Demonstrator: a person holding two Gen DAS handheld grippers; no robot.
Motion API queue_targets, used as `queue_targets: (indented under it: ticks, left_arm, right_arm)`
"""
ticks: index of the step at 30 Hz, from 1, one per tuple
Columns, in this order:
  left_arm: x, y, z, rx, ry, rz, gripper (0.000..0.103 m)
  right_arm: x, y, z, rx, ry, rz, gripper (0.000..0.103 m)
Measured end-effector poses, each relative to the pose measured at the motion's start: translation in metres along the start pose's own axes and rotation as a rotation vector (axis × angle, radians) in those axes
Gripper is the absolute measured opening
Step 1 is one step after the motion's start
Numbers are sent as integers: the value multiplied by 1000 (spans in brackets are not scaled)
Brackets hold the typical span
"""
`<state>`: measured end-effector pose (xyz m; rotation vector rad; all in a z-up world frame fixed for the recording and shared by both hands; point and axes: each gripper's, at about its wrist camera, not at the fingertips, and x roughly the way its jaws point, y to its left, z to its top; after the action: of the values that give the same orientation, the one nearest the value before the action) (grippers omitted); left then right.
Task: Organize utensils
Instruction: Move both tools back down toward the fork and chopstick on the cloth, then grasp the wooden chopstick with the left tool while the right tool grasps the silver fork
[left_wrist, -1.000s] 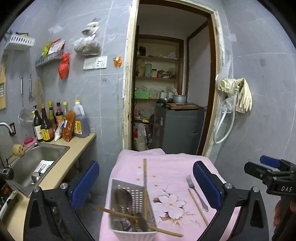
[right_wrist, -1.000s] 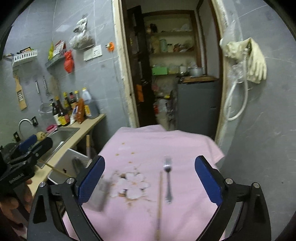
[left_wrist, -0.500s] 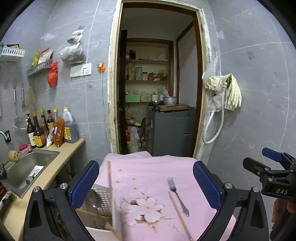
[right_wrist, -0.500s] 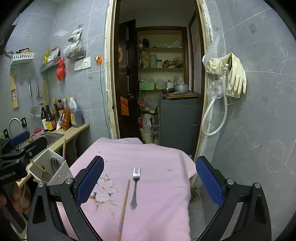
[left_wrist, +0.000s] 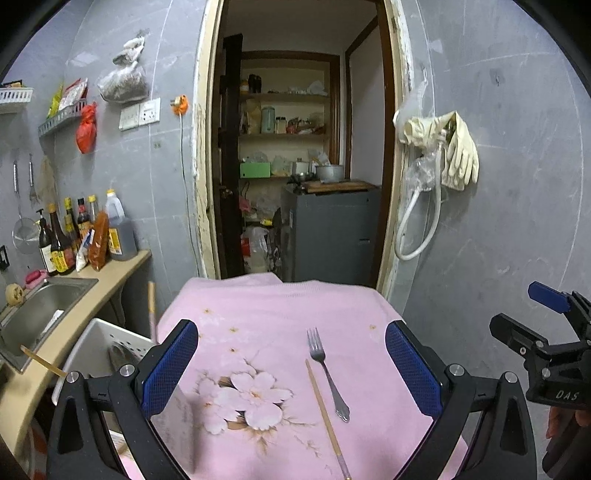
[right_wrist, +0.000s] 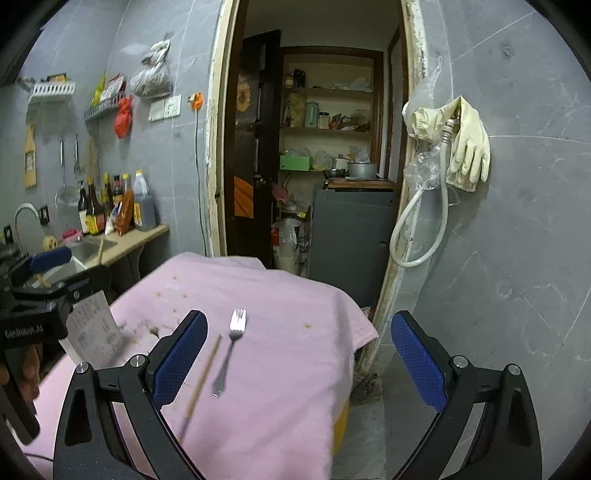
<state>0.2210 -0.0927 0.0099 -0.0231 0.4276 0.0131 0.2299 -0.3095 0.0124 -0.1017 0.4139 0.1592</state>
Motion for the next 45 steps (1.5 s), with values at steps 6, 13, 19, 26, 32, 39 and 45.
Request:
queue_targets:
  ticks: [6, 13, 19, 26, 32, 39, 45]
  left_arm:
    - [29, -10, -14, -4, 65, 5, 102]
    - [70, -7, -33, -37, 155, 4, 102]
    - [109, -1, -54, -77, 220, -4, 97]
    - [151, 0, -76, -112, 289, -8, 78]
    - [178, -1, -90, -138, 339, -27, 60]
    - [199, 4, -96, -191, 407, -77, 41]
    - [207, 6, -95, -222, 414, -107, 31]
  right_arm:
    - [23, -13, -17, -8, 45, 12, 98]
    - [59, -28, -42, 8, 99, 72, 98]
    - [101, -37, -62, 37, 128, 145, 98]
    - [153, -32, -76, 12, 144, 230, 98]
    - [192, -19, -80, -17, 153, 323, 98]
    - [223, -1, -80, -31, 208, 383, 96]
    - [251, 2, -84, -30, 295, 439, 75]
